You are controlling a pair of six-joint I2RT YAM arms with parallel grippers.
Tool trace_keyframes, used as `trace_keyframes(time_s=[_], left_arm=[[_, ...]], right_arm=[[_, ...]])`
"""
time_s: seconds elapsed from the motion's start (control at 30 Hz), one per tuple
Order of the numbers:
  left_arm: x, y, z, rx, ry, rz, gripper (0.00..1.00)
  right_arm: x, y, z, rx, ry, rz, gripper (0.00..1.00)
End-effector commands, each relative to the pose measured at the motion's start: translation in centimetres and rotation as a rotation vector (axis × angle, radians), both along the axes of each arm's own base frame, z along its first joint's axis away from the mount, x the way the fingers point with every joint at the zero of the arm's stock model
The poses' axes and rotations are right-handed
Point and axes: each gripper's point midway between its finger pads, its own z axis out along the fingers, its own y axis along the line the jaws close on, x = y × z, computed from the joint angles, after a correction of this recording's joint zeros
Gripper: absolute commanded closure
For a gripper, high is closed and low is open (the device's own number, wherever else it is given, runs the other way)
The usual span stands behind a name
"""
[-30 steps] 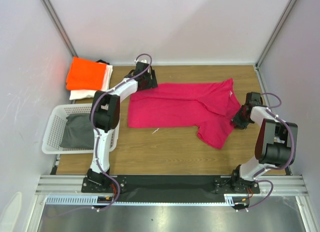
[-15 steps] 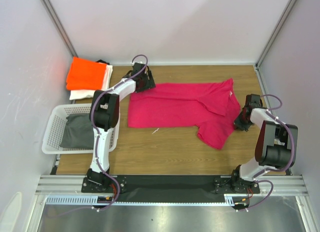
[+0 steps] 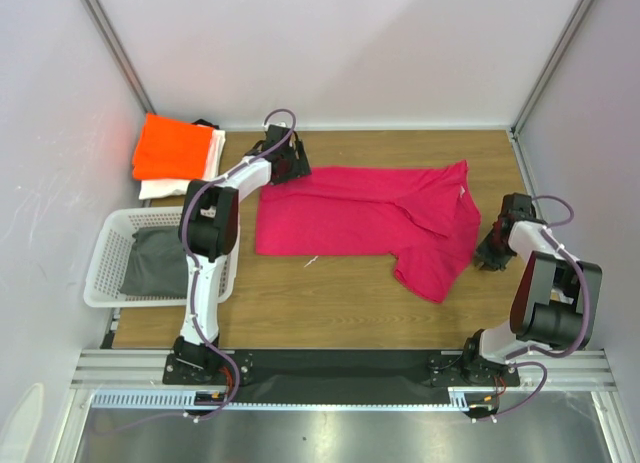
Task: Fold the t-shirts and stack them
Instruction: Fold the tshirt
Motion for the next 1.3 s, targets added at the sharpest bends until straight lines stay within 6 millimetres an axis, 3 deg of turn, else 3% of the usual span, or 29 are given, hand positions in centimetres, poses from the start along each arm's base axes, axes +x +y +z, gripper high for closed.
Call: trace_keyframes(time_s=[0.0, 0.03, 0.1, 0.13, 0.17, 0.23, 0.27, 0.33, 0.43, 0.47, 0.5, 0.57, 0.7, 0.8, 0.87, 0.93, 0.97, 1.0, 1.03, 1.07, 1.13, 1.27], left_arm=[[-0.2, -0.9, 1.3, -0.036, -0.023, -0.074, 0.22], [-0.2, -1.0, 3.1, -0.034, -0.059, -0.093, 0.22], [-0.1, -1.3, 5.3, -0.029, -0.114, -0.134, 0.21], [-0.1, -1.5, 6.7, -0.030, -0.138, -0.151, 0.21], [-0.3, -1.5, 9.1, -0.031, -0.174, -0.165, 0.21], [-0.6, -1.3, 11.5, -0.016, -0.218, -0.188, 0.20], [-1.1, -1.1, 13.5, -0.013, -0.244, -0.191, 0.20], [-1.7, -0.7, 14.3, 0.007, -0.244, -0.195, 0.20], [-3.4, -0.1, 14.1, 0.026, -0.204, -0.199, 0.20], [-3.7, 0.1, 13.9, 0.030, -0.199, -0.194, 0.20], [-4.4, 0.4, 13.1, 0.032, -0.177, -0.187, 0.20], [-4.8, 0.7, 12.2, 0.037, -0.161, -0.177, 0.20], [-5.1, 0.4, 10.7, 0.025, -0.131, -0.182, 0.21], [-4.2, -0.3, 10.6, 0.005, -0.152, -0.199, 0.20], [-3.5, -0.9, 9.8, -0.003, -0.146, -0.220, 0.21], [-2.2, -1.6, 10.6, -0.013, -0.171, -0.234, 0.21], [-1.8, -1.7, 9.3, -0.008, -0.142, -0.231, 0.21], [-0.9, -2.0, 10.2, -0.015, -0.164, -0.220, 0.21], [-0.8, -2.0, 9.9, -0.016, -0.148, -0.212, 0.20], [-0.4, -2.1, 8.4, -0.020, -0.118, -0.196, 0.21], [0.5, -2.1, 8.2, -0.025, -0.115, -0.164, 0.21], [1.3, -2.0, 6.4, -0.070, -0.085, -0.089, 0.21]], right_arm=[[3.2, 1.0, 4.1, 0.054, -0.132, 0.066, 0.72], [5.0, 0.8, 6.7, 0.046, -0.208, 0.079, 0.69], [6.5, 1.2, 9.6, 0.059, -0.272, 0.114, 0.59], [8.2, 1.1, 12.3, 0.053, -0.349, 0.137, 0.50], [9.2, 1.7, 13.8, 0.081, -0.397, 0.169, 0.45], [10.9, 2.1, 15.5, 0.100, -0.457, 0.203, 0.37], [12.7, 2.2, 16.4, 0.114, -0.504, 0.219, 0.34], [14.8, 2.2, 16.9, 0.121, -0.546, 0.216, 0.32], [18.3, 1.6, 16.0, 0.116, -0.559, 0.199, 0.32], [19.3, 1.4, 14.5, 0.122, -0.537, 0.198, 0.34], [20.7, 1.0, 14.8, 0.107, -0.560, 0.202, 0.34], [22.5, 0.5, 14.3, 0.073, -0.554, 0.220, 0.37], [26.4, -1.2, 11.5, -0.003, -0.485, 0.237, 0.39], [27.6, -1.6, 9.3, -0.016, -0.459, 0.270, 0.39], [28.9, -2.0, 9.8, -0.039, -0.484, 0.294, 0.39], [29.6, -2.2, 8.6, -0.038, -0.472, 0.297, 0.40], [30.5, -2.3, 9.0, -0.039, -0.491, 0.306, 0.41], [30.8, -2.2, 8.7, -0.036, -0.492, 0.320, 0.43], [31.1, -2.2, 7.4, -0.024, -0.470, 0.321, 0.44], [31.8, -2.3, 7.8, -0.029, -0.484, 0.326, 0.46], [32.0, -2.2, 6.3, -0.011, -0.455, 0.329, 0.50], [32.0, -1.8, 5.6, 0.004, -0.450, 0.346, 0.53]])
